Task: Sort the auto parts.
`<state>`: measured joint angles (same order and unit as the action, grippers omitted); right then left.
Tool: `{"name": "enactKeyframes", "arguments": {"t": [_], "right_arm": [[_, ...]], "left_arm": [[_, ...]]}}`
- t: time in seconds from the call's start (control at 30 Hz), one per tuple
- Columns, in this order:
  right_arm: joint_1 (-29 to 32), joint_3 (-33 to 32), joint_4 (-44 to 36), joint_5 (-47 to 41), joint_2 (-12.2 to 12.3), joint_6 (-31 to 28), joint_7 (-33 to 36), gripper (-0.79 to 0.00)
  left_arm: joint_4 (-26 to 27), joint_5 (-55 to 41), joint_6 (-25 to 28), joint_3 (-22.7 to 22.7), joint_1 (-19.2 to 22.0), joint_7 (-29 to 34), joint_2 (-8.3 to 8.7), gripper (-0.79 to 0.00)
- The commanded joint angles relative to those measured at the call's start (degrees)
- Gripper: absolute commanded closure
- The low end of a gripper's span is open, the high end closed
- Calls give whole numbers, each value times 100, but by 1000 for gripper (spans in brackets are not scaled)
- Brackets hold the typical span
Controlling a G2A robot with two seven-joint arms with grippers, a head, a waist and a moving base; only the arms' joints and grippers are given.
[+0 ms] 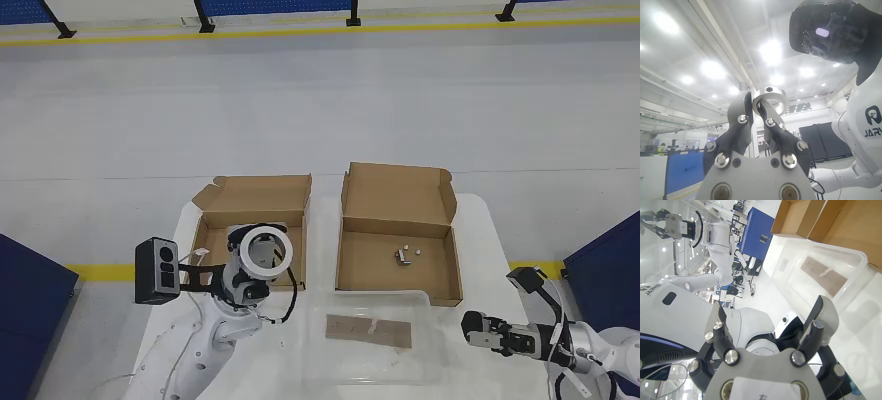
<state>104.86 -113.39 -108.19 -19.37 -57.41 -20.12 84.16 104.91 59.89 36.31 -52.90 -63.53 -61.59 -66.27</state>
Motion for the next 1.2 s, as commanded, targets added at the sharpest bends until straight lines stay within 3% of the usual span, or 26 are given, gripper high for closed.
{"name": "enactKeyframes", "arguments": {"t": [0.0, 0.37, 0.57, 0.87, 1.17], "right_arm": [[0, 0, -1, -1, 0, 0, 0, -785], [0, 0, -1, -1, 0, 0, 0, -785], [0, 0, -1, -1, 0, 0, 0, -785], [0, 0, -1, -1, 0, 0, 0, -785], [0, 0, -1, -1, 0, 0, 0, -785]], "left_arm": [[6, -25, 11, -2, -6, -11, -9, 0], [6, -25, 11, -2, -6, -11, -9, 0], [-14, 222, -9, -90, -99, 343, -28, 0], [-555, 724, 65, -156, -115, 567, -71, 0], [-1293, 626, 285, -48, -58, 440, -172, 0]]}}
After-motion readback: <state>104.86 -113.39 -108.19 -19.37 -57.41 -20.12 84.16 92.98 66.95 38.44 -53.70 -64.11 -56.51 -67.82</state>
